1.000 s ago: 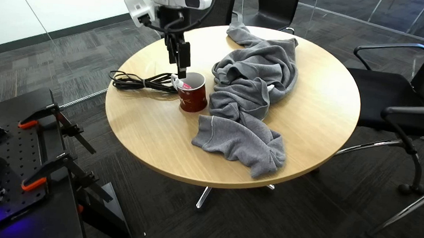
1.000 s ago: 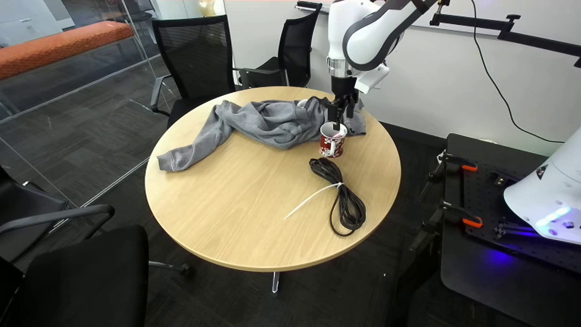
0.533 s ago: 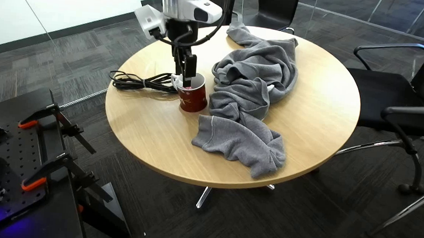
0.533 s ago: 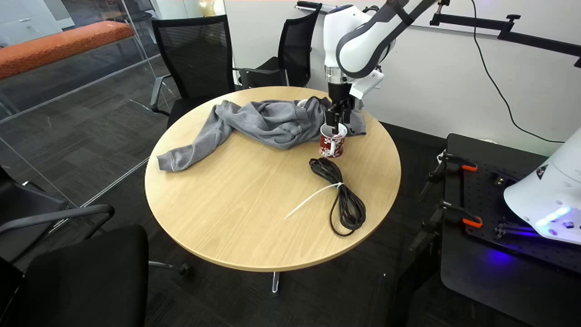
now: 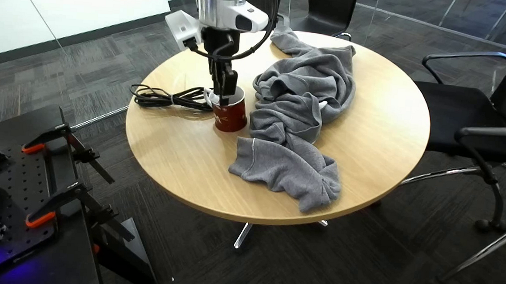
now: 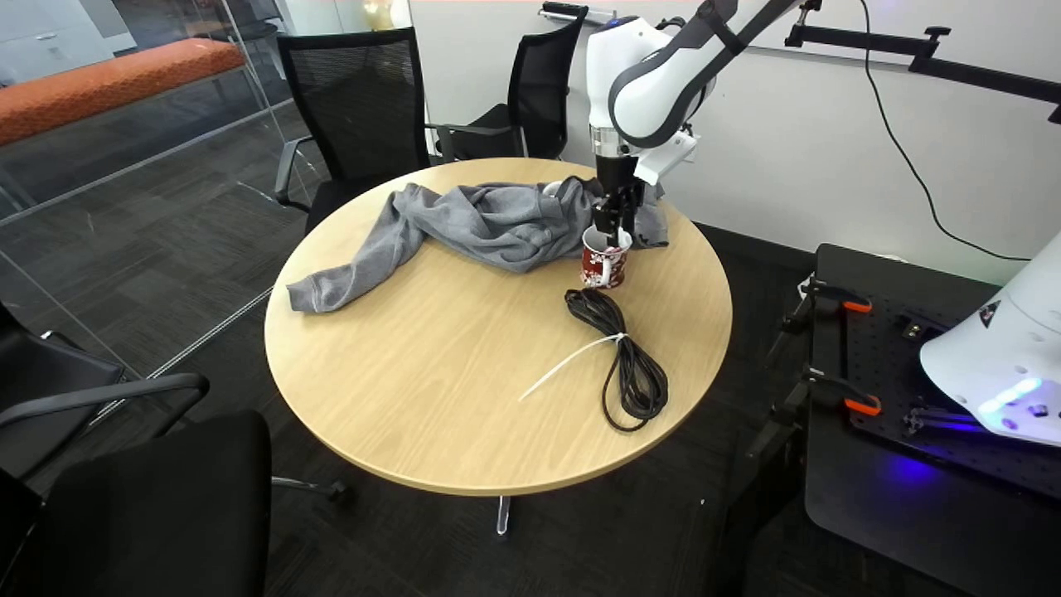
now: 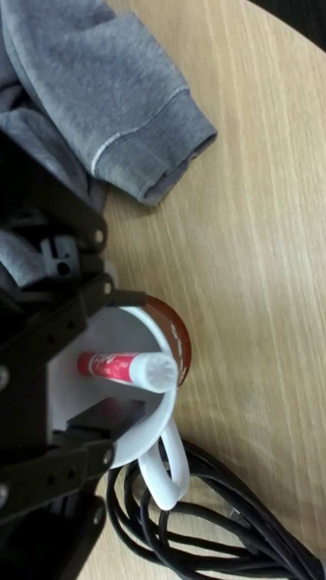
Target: Remove the red marker from the red mug
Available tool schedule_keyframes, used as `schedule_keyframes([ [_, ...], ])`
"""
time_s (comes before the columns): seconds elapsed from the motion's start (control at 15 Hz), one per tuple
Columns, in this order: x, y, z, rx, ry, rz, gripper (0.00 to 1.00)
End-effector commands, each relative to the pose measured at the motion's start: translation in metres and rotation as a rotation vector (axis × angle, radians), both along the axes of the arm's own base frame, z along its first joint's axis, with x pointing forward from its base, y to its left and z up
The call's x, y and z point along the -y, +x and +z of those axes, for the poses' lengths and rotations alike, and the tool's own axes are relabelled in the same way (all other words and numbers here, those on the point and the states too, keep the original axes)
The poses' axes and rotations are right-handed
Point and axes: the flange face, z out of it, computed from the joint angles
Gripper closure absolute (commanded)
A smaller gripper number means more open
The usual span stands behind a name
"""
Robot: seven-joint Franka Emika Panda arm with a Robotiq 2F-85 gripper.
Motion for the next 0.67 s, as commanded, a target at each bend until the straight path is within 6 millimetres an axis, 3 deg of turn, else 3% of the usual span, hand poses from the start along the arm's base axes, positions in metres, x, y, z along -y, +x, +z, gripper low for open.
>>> schedule_keyframes([
  [0.0,0.002,0.003,0.003,-0.009,-0.001,-0.014,0.52],
  [0.6,-0.007,-0.008,0.014,0.006,-0.009,-0.004,0.55],
])
